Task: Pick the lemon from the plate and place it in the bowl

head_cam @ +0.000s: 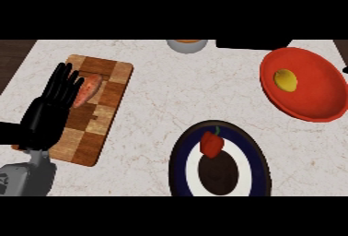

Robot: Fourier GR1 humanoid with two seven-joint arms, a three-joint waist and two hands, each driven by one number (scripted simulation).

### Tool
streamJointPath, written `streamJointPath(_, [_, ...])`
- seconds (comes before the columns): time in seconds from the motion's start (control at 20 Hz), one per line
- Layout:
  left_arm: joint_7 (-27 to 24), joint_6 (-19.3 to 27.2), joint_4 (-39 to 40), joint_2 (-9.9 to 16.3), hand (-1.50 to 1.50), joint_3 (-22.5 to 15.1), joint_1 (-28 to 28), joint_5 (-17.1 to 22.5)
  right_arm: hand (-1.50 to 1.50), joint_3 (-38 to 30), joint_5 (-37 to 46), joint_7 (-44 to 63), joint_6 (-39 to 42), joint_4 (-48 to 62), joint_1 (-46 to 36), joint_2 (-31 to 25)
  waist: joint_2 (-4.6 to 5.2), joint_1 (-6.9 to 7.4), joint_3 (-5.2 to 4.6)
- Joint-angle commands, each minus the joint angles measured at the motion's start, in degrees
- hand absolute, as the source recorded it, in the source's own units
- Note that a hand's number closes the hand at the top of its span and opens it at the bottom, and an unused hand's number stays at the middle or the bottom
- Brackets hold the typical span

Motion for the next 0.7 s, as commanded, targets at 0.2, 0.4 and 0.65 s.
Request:
streamJointPath(0.2, [-2.1, -0.9, 1.1, -0.2, 0.0, 1.1, 0.8, 0.2, -1.5, -3.3, -2.9, -1.6, 10.4, 2.2, 6.1, -10.2, -0.02, -0.96, 0.05])
streamJointPath(0.4, [-0.8, -0.5, 0.7, 0.0, 0.0, 0.9, 0.3, 0.2, -1.5, -3.5, -2.8, -6.1, 13.2, 2.2, 11.1, -12.0, 0.33, -0.99, 0.32])
streamJointPath(0.65, [0.2, 0.8, -0.3, -0.7, 0.0, 0.4, 0.1, -0.4, -1.5, -3.3, -2.7, -6.2, 18.3, 2.5, 12.9, -14.6, 0.03, -0.48, 0.32])
